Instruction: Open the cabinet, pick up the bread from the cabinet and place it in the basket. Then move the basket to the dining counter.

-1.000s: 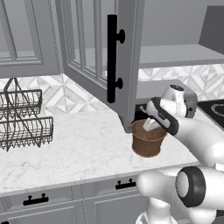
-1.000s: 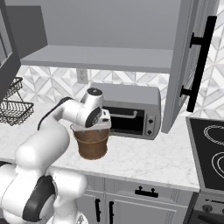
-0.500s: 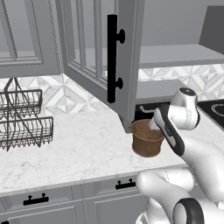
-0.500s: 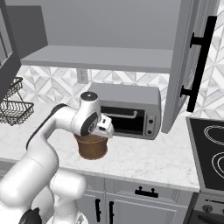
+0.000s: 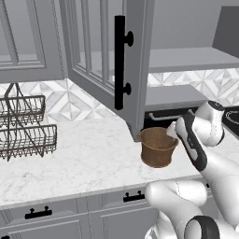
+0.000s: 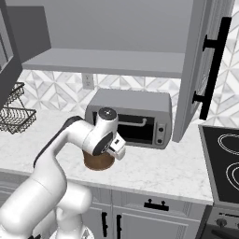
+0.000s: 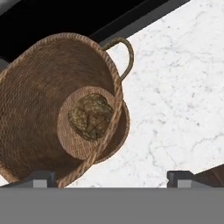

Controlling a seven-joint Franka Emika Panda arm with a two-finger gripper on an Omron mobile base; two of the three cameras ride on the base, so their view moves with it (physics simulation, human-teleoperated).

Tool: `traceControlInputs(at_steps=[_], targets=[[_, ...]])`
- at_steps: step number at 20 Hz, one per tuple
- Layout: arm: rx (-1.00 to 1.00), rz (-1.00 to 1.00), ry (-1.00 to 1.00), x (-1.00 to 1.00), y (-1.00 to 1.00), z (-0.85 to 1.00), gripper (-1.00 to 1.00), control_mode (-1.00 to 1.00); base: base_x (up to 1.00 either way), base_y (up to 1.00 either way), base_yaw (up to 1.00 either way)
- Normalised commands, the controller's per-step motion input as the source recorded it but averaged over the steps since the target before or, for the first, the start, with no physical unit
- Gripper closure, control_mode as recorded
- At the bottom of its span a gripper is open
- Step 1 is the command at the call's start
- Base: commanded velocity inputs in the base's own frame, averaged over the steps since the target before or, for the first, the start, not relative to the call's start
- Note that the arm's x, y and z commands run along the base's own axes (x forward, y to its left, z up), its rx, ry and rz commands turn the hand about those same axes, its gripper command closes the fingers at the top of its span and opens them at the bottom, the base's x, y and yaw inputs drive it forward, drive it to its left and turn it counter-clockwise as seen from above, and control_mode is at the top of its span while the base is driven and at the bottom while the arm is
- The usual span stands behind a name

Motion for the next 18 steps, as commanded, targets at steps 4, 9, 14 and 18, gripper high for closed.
traceControlInputs(at_steps=[4,9,14,18], targets=[[0.04,0.02,0.11,0.26,0.00,-0.07,-1.00,-1.00,0.00,0.00,0.00],[0.02,0.02,0.12,0.46,0.07,-0.22,-1.00,-1.00,0.00,0.00,0.00],[0.00,0.00,0.03,0.27,0.03,-0.24,-1.00,-1.00,0.00,0.00,0.00],[0.00,0.00,0.01,0.06,0.03,-0.27,-1.00,-1.00,0.00,0.00,0.00]])
